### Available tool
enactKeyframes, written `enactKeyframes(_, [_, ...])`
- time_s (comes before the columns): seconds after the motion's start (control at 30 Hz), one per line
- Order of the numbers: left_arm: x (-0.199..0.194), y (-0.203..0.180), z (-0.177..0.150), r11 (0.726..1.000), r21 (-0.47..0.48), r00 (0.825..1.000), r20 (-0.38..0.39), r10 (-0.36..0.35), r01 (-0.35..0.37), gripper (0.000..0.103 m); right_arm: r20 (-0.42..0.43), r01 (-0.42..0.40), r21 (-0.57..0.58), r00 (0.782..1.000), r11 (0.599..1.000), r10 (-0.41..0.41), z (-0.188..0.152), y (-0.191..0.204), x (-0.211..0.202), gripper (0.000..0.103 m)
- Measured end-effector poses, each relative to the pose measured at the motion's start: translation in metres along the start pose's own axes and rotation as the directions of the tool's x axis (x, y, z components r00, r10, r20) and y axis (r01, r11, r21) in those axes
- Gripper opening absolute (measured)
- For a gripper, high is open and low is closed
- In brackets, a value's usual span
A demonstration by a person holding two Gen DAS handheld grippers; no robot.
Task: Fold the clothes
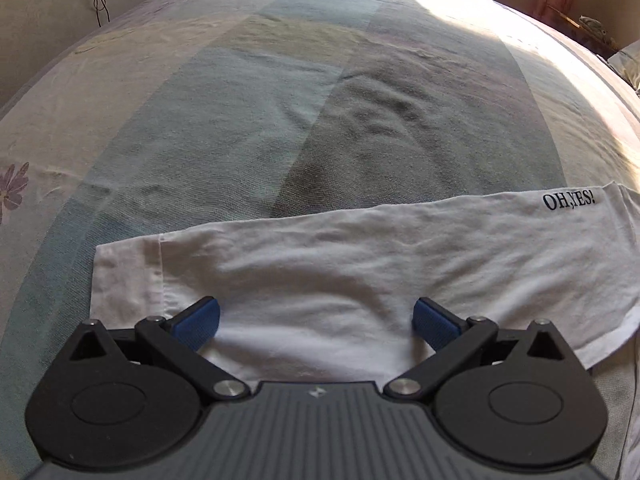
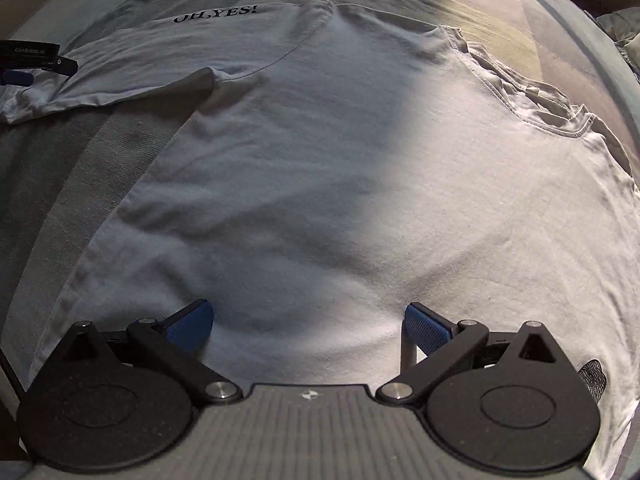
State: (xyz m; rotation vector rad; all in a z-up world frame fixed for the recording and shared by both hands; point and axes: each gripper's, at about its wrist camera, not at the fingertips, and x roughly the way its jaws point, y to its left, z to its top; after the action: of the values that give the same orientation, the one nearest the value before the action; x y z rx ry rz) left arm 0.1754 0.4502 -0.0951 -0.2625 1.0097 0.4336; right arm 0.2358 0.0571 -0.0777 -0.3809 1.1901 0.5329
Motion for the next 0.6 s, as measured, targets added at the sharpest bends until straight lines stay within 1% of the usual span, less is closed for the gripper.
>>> enactKeyframes(0.1, [-0.010, 0.011, -0.010, 1.000, 0.010, 1.000, -0.014, -0.005, 0.005, 0.102, -0.010, 0.001, 0.004, 1.000, 1.000, -0.001, 0.001, 0.000, 0.000, 0.103])
enactKeyframes(0.17, [-0.015, 0.010, -0.007, 1.000, 0.028, 1.000, -0.025, -0.002, 0.003, 0.102, -0.012, 0.002, 0.007, 1.000, 1.000, -0.002, 0.001, 0.000, 0.000, 0.103])
enactKeyframes(0.2, [-0.019, 0.008, -0.004, 0.999, 0.043, 1.000, -0.014, -0.003, 0.004, 0.102, -0.011, 0.002, 0.010, 1.000, 1.000, -0.002, 0.001, 0.000, 0.000, 0.103])
enactKeyframes(0.27, [-0.023, 0.000, 0.004, 0.997, 0.070, 0.999, 0.022, -0.038, 0.037, 0.102, -0.008, 0.003, 0.015, 1.000, 1.000, -0.003, 0.001, 0.000, -0.001, 0.103])
enactKeyframes(0.33, [-0.021, -0.008, 0.015, 0.994, 0.086, 0.997, 0.038, -0.069, 0.066, 0.102, -0.003, 0.003, 0.019, 1.000, 1.000, -0.003, 0.002, 0.000, 0.000, 0.103])
enactKeyframes(0.43, [-0.006, -0.020, 0.027, 0.990, 0.101, 0.995, 0.026, -0.097, 0.094, 0.102, -0.005, 0.003, 0.020, 1.000, 1.000, -0.003, 0.003, 0.000, 0.000, 0.103])
enactKeyframes(0.5, [0.005, -0.018, 0.029, 0.993, 0.082, 0.997, 0.004, -0.081, 0.080, 0.102, -0.010, 0.002, 0.019, 1.000, 1.000, -0.002, 0.004, -0.001, 0.000, 0.103])
enactKeyframes(0.57, [0.014, -0.007, 0.028, 0.998, 0.052, 0.999, -0.015, -0.032, 0.033, 0.102, -0.013, 0.002, 0.018, 1.000, 1.000, -0.002, 0.005, -0.001, 0.000, 0.103])
enactKeyframes(0.6, [0.013, 0.000, 0.027, 0.999, 0.048, 1.000, -0.012, -0.019, 0.020, 0.103, -0.013, 0.001, 0.018, 1.000, 1.000, -0.001, 0.005, -0.001, 0.000, 0.103])
